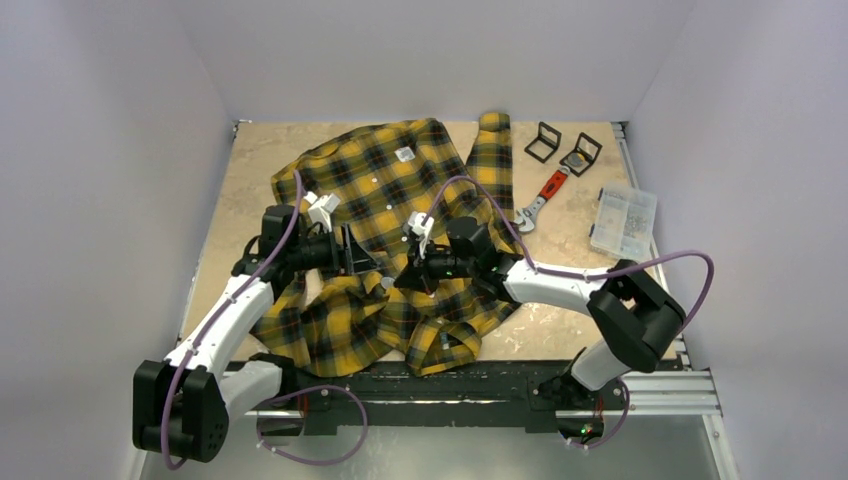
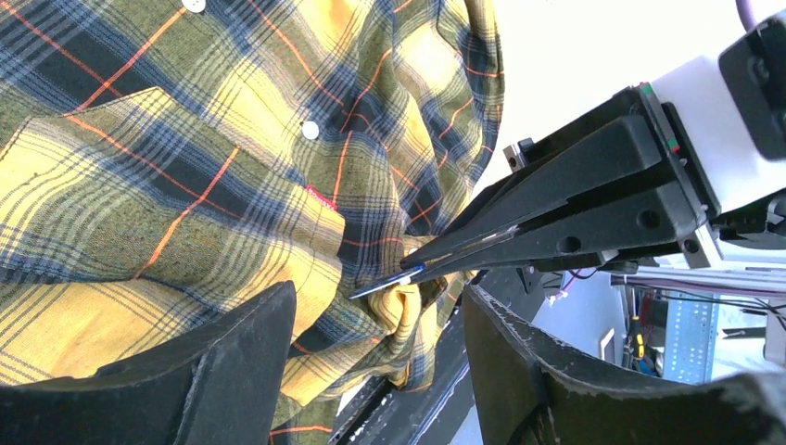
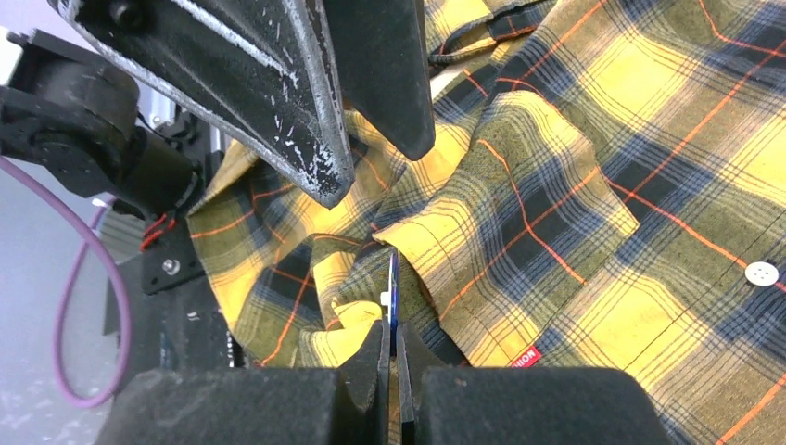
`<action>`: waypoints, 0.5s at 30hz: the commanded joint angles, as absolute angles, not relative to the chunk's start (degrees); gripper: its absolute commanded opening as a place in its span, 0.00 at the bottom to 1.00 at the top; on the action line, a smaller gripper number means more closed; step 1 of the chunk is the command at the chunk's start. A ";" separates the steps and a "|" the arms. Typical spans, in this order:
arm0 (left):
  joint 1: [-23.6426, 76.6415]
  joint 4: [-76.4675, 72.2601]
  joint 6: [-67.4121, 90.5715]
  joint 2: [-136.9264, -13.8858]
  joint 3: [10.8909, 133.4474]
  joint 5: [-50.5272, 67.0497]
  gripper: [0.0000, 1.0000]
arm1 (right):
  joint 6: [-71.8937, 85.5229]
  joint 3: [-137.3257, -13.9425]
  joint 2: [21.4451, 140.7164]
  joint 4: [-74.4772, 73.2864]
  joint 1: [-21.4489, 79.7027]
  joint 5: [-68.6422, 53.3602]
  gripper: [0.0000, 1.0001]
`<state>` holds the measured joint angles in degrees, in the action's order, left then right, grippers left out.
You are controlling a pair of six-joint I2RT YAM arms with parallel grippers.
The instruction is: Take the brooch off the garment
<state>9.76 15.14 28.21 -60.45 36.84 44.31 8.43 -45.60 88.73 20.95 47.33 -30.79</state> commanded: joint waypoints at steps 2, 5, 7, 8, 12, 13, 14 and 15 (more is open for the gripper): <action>8.97 15.27 27.07 -59.89 37.53 44.00 0.66 | 0.33 -45.02 87.03 19.76 48.37 -24.47 0.00; 8.88 15.86 26.88 -59.77 37.44 43.56 0.66 | -2.93 -44.80 86.90 19.49 49.00 -22.44 0.00; 8.80 16.32 26.70 -59.82 37.36 43.38 0.67 | -4.05 -44.74 86.88 19.43 49.33 -20.89 0.00; 8.79 16.53 26.60 -59.71 37.35 43.29 0.67 | -4.62 -44.74 86.92 19.36 49.39 -20.41 0.00; 8.79 16.81 26.46 -59.70 37.37 43.07 0.67 | -5.97 -44.84 87.01 18.87 49.48 -18.57 0.00; 8.78 16.83 26.46 -59.73 37.43 43.07 0.67 | -6.18 -44.83 87.01 18.75 49.48 -18.03 0.00; 8.79 16.92 26.31 -59.68 37.48 43.07 0.67 | -6.34 -44.98 86.95 18.58 49.48 -17.09 0.00; 8.71 17.24 26.16 -59.70 37.59 42.99 0.68 | -6.11 -45.17 86.93 18.55 49.48 -17.17 0.00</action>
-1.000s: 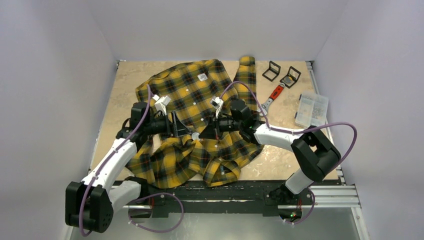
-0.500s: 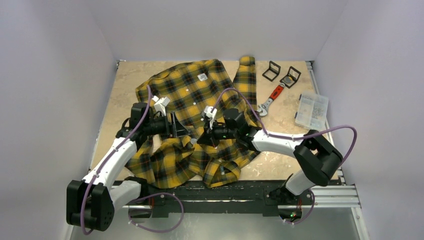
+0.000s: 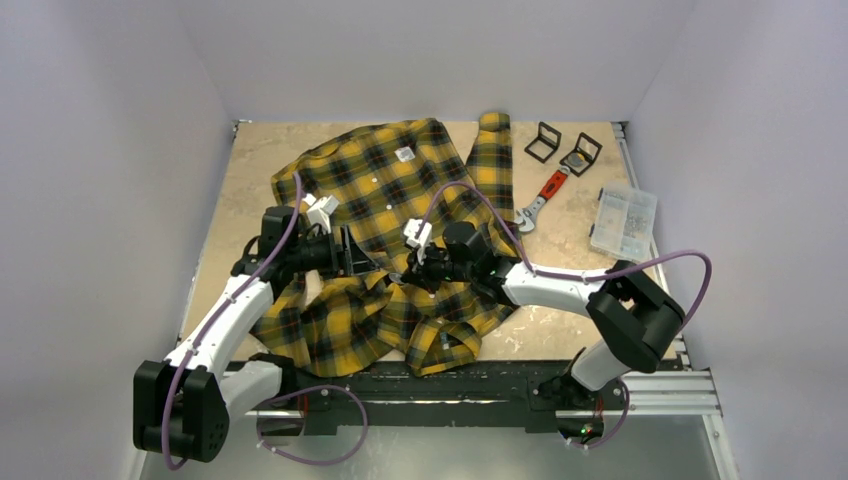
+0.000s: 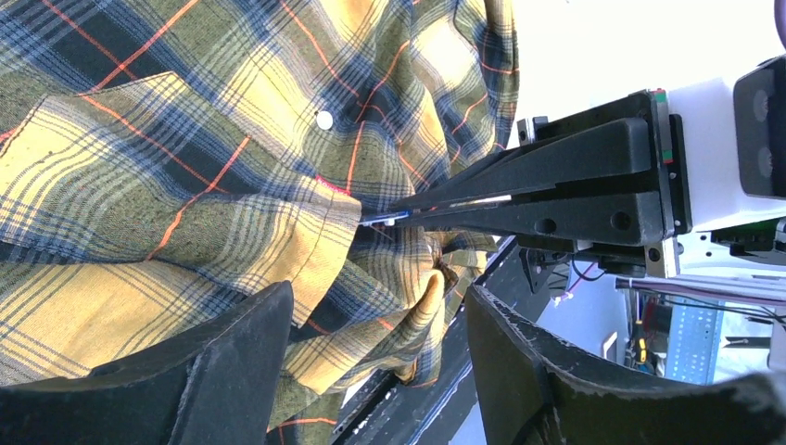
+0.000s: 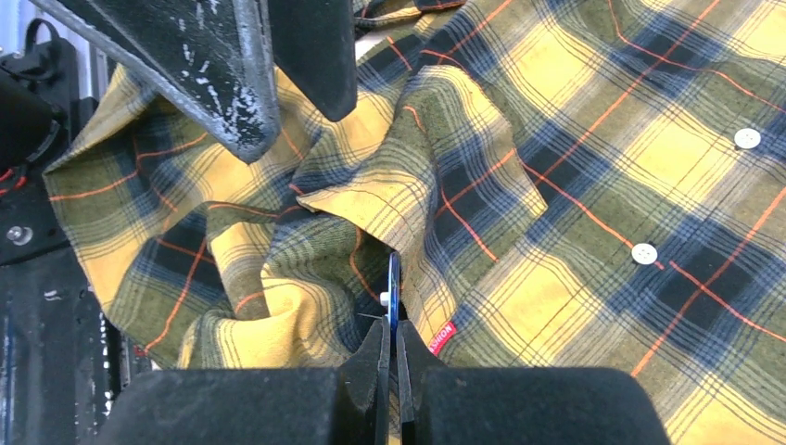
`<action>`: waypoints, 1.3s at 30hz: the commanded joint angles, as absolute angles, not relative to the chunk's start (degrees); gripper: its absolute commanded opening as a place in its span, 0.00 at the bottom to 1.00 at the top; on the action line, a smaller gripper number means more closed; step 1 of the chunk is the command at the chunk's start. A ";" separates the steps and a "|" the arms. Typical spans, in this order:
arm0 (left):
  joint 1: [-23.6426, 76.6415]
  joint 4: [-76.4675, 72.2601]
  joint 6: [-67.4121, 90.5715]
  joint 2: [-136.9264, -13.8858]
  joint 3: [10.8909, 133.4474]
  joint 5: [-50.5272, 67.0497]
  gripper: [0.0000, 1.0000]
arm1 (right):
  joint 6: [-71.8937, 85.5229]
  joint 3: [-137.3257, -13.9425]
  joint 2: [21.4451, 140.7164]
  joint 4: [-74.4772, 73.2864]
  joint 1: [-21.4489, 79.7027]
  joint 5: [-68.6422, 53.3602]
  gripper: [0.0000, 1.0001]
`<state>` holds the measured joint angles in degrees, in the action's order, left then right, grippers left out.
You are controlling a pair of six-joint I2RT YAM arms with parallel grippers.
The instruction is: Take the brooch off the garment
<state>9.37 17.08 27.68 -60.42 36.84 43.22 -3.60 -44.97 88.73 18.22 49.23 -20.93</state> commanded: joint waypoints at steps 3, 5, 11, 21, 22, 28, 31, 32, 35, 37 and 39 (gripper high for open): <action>8.52 18.48 25.39 -59.70 38.22 42.21 0.70 | -4.39 -46.45 86.89 17.89 47.88 -16.05 0.00; 8.01 19.22 24.64 -59.76 38.84 42.05 0.72 | -2.75 -47.73 86.75 17.11 45.24 -18.16 0.00; 6.55 23.08 17.60 -59.50 43.10 43.94 0.77 | 5.65 -52.71 84.94 14.65 37.69 -32.54 0.00; 6.15 27.51 4.96 -56.07 52.54 57.97 0.71 | 17.93 -58.55 81.38 10.29 34.18 -55.70 0.00; 6.20 26.70 5.70 -56.34 52.60 60.78 0.68 | 18.88 -58.73 81.13 10.14 34.19 -57.27 0.00; 7.47 17.31 11.56 -54.61 49.36 64.92 0.62 | 22.94 -60.20 79.58 8.41 34.12 -63.35 0.00; 9.52 17.02 12.49 -54.63 49.22 64.99 0.59 | 24.09 -60.71 79.20 7.39 34.18 -64.28 0.00; 10.17 16.78 13.16 -54.81 49.10 65.22 0.59 | 24.42 -60.81 79.19 7.24 34.14 -64.33 0.00; 12.94 16.65 14.50 -55.09 48.61 64.37 0.58 | 25.63 -61.06 79.40 7.18 34.16 -64.09 0.00; 14.50 15.86 15.97 -55.38 47.91 62.75 0.57 | 26.70 -61.17 79.66 7.71 34.17 -63.75 0.00; 14.99 14.60 18.35 -56.23 47.26 61.82 0.55 | 28.22 -61.26 79.99 8.07 34.15 -62.42 0.00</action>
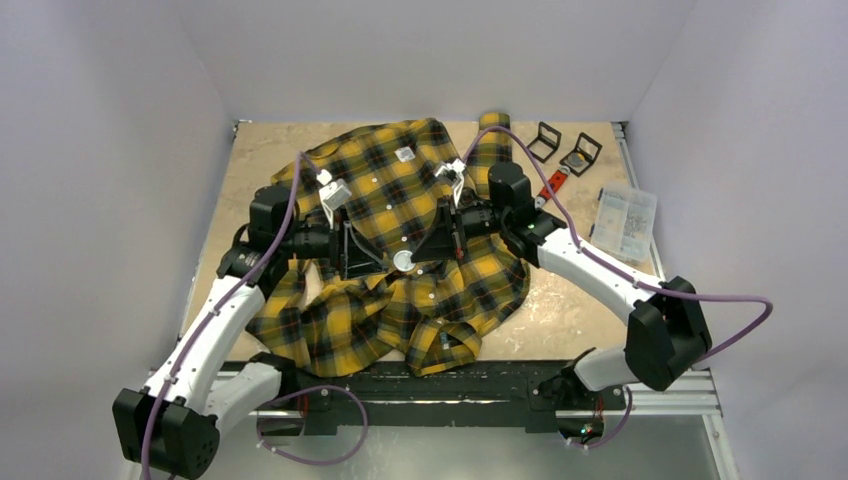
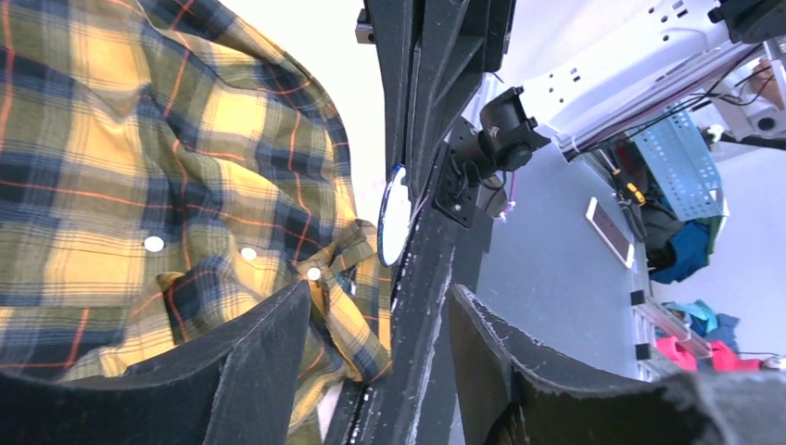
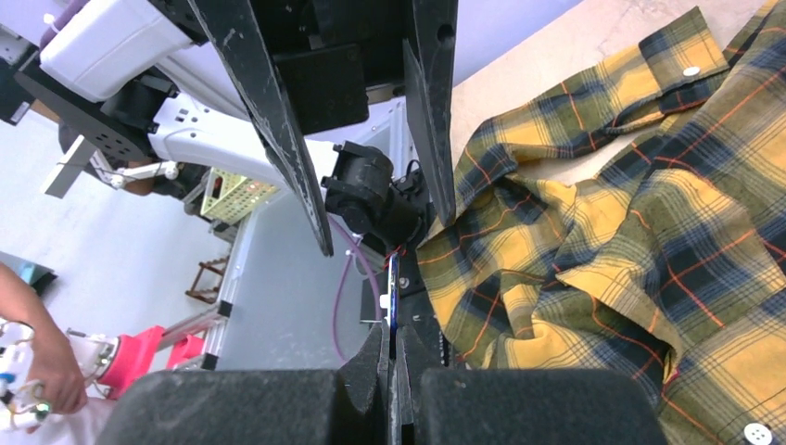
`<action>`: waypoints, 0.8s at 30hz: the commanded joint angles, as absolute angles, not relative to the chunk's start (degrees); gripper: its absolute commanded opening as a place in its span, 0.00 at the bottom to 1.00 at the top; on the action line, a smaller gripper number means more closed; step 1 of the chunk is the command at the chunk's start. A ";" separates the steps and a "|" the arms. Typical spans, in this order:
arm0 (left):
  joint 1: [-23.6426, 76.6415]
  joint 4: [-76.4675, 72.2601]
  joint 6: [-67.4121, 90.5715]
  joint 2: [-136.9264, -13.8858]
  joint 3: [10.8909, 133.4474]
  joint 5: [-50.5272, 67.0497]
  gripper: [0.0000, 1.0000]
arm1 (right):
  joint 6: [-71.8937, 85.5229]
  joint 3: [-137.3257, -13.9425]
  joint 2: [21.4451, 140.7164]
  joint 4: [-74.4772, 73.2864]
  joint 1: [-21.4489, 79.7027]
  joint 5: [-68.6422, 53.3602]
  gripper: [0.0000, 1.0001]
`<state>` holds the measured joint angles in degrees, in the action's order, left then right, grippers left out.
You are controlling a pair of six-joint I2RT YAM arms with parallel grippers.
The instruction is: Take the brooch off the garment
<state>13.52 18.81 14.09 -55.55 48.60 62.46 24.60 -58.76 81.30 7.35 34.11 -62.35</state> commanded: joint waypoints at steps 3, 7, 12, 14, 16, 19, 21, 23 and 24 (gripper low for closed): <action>15.22 8.97 24.75 -58.52 45.86 61.57 0.50 | 31.15 -60.64 80.73 10.30 34.16 -62.88 0.00; 16.26 4.89 27.37 -60.48 45.22 61.08 0.47 | 34.09 -60.11 81.07 12.21 34.19 -63.37 0.00; 16.70 -0.12 30.41 -62.01 44.09 62.42 0.44 | 34.57 -59.99 81.30 11.80 34.11 -63.37 0.00; 16.70 -3.27 31.96 -62.12 43.19 63.19 0.42 | 34.63 -59.90 81.38 11.61 34.18 -63.57 0.00; 16.74 -4.83 32.69 -62.19 42.54 63.80 0.42 | 34.56 -59.85 81.38 11.55 34.17 -63.65 0.00; 16.79 -5.58 32.87 -62.14 42.28 64.11 0.41 | 34.42 -59.64 81.32 11.20 34.18 -63.85 0.00; 16.79 -5.74 32.88 -62.22 42.19 64.16 0.40 | 34.29 -59.51 81.22 11.11 34.12 -63.85 0.00; 16.79 -6.97 33.67 -62.25 41.96 64.08 0.38 | 34.28 -59.43 81.11 10.86 34.14 -63.49 0.00; 16.79 -8.01 34.59 -62.34 41.79 63.93 0.37 | 34.21 -59.34 81.07 10.75 34.14 -63.38 0.00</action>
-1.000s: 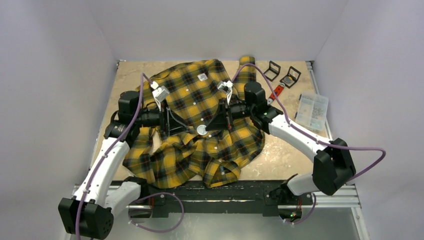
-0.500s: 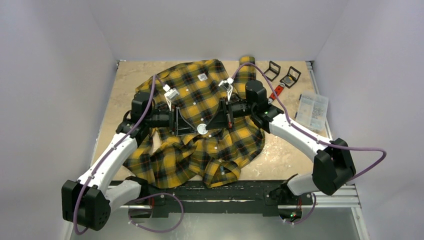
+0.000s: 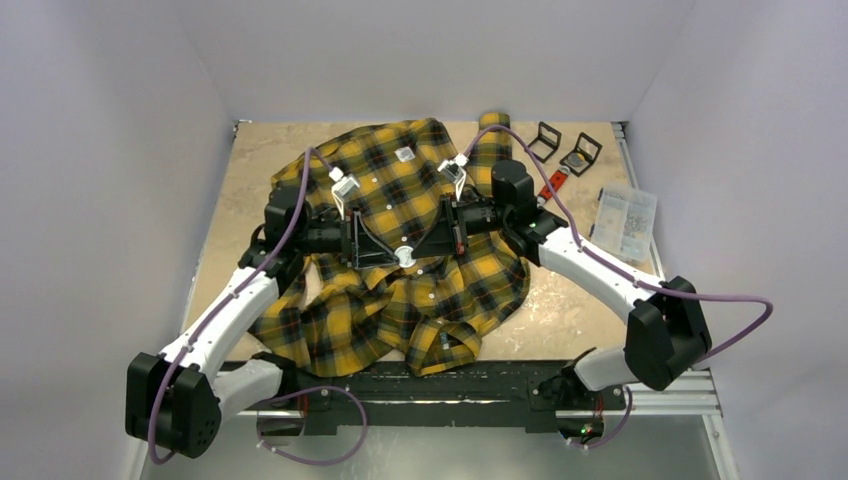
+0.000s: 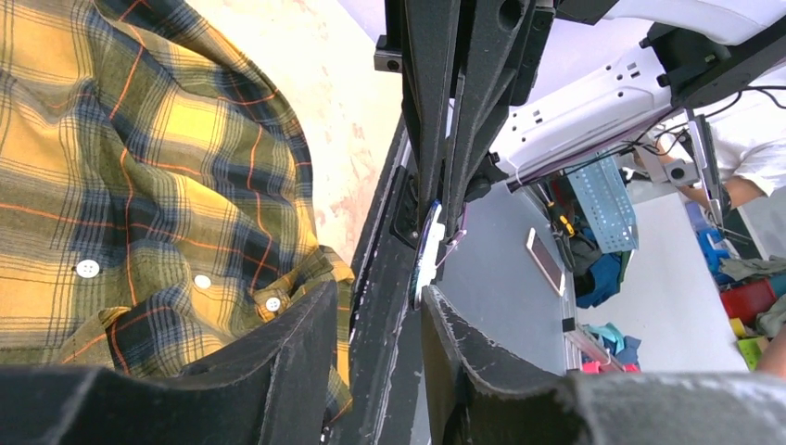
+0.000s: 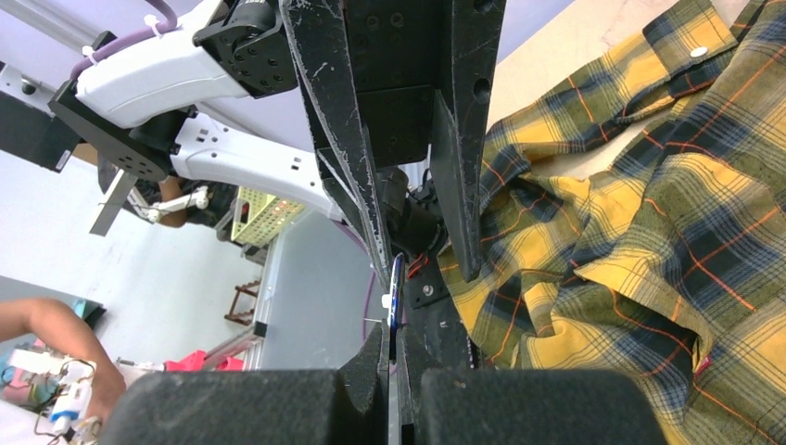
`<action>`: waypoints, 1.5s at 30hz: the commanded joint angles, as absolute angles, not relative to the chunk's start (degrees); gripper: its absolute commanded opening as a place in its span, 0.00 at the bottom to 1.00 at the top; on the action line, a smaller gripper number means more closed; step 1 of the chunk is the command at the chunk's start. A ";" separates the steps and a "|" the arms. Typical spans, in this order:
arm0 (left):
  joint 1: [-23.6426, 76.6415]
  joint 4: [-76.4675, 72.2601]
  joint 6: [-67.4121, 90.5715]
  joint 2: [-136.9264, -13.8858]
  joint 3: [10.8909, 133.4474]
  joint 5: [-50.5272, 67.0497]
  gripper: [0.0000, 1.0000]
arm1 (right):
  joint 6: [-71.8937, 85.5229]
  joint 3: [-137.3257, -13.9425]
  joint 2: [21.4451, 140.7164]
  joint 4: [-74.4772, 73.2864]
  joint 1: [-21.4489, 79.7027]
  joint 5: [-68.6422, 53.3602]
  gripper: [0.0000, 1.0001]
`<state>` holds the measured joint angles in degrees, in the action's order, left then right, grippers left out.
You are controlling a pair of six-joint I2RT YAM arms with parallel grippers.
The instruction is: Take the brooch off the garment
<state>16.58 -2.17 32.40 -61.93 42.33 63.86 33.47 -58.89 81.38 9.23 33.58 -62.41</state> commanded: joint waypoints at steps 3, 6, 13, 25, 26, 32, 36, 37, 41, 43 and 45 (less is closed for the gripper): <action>17.08 -10.63 36.97 -63.08 41.57 63.89 0.34 | 33.59 -59.13 81.12 10.18 34.13 -63.35 0.00; 17.46 -11.90 37.70 -63.37 41.48 63.83 0.31 | 33.48 -58.89 81.29 10.13 34.11 -63.45 0.00; 17.57 -11.73 37.69 -63.03 41.22 64.85 0.01 | 33.48 -58.45 81.12 10.69 34.19 -63.96 0.00; 18.19 -11.12 37.89 -62.83 41.57 65.86 0.06 | 33.40 -58.05 81.04 11.74 34.18 -64.08 0.00; 18.19 -11.05 37.76 -62.84 41.57 66.02 0.04 | 33.40 -58.01 81.06 11.82 34.19 -64.07 0.00; 18.21 -11.60 38.36 -62.94 41.88 66.77 0.02 | 33.42 -58.35 81.55 12.15 34.16 -63.56 0.00; 16.96 -15.46 44.80 -63.46 40.67 65.74 0.00 | 32.60 -58.06 81.30 14.01 33.56 -64.93 0.36; 16.25 -17.71 47.30 -63.84 40.16 65.63 0.00 | 31.63 -57.75 80.85 13.68 33.30 -64.84 0.45; 15.50 -30.00 57.29 -66.17 38.98 66.86 0.00 | 22.77 -56.95 78.12 7.50 33.12 -62.09 0.52; 15.38 -36.18 61.73 -67.38 38.53 67.51 0.00 | 22.10 -56.25 77.00 7.42 33.13 -60.83 0.52; 15.38 -41.87 65.54 -68.69 38.06 68.36 0.00 | 22.70 -55.94 76.15 8.34 33.13 -59.61 0.51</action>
